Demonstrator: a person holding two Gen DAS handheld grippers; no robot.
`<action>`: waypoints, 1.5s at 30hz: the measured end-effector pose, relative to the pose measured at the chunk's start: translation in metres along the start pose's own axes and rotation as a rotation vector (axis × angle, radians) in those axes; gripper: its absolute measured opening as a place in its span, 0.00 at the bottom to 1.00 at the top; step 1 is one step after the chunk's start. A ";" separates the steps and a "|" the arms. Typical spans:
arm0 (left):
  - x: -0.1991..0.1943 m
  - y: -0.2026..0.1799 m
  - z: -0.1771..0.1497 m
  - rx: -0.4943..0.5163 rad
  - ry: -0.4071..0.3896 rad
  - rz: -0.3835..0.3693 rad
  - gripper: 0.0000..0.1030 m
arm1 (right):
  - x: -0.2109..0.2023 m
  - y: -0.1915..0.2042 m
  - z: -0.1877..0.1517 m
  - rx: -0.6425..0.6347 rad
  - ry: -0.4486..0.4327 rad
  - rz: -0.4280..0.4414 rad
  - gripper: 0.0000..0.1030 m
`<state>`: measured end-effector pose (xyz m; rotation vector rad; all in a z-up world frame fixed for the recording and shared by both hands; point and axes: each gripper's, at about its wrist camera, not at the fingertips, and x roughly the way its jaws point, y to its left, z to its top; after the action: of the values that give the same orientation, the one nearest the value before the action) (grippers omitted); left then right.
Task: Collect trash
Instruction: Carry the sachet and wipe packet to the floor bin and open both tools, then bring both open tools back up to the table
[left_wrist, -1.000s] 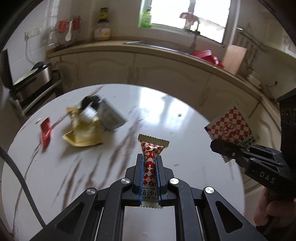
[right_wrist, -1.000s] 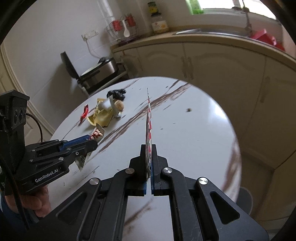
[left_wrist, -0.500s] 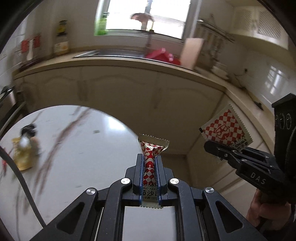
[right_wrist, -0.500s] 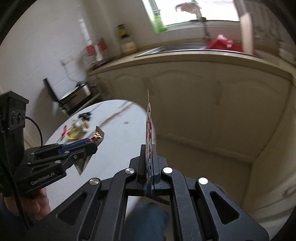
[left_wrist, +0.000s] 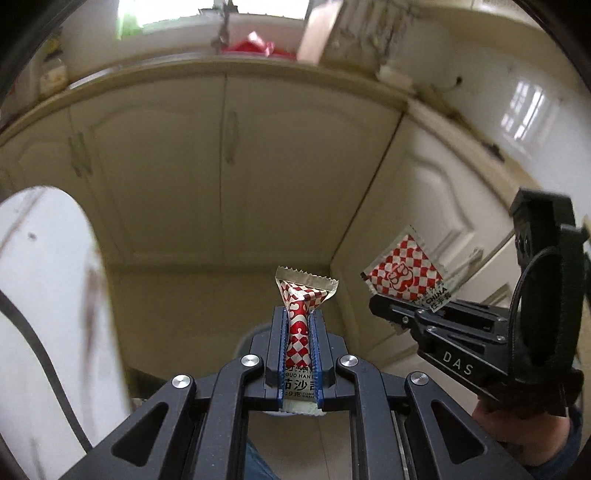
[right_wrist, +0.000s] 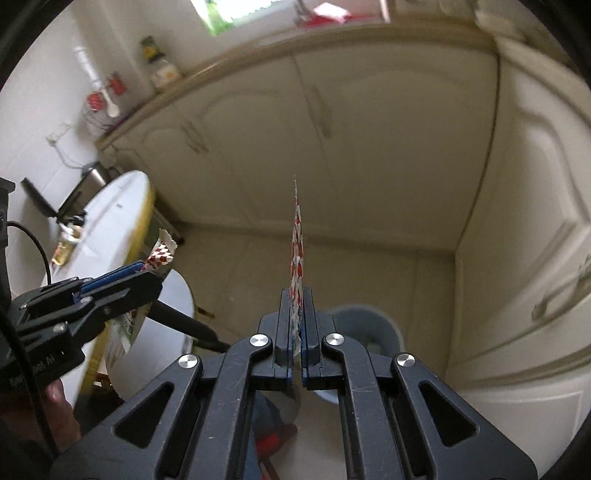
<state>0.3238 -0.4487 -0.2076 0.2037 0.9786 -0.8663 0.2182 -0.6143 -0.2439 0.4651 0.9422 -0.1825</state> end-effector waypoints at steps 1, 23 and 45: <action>0.012 -0.001 0.000 0.001 0.022 0.001 0.08 | 0.006 -0.005 -0.001 0.008 0.015 -0.004 0.04; 0.128 0.010 0.040 -0.067 0.190 0.028 0.71 | 0.103 -0.068 -0.028 0.187 0.228 -0.018 0.58; -0.055 0.005 0.019 -0.015 -0.156 0.122 0.95 | -0.002 -0.044 -0.012 0.308 -0.013 -0.023 1.00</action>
<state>0.3257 -0.4248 -0.1541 0.1780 0.8181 -0.7516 0.1933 -0.6480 -0.2614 0.7357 0.9108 -0.3538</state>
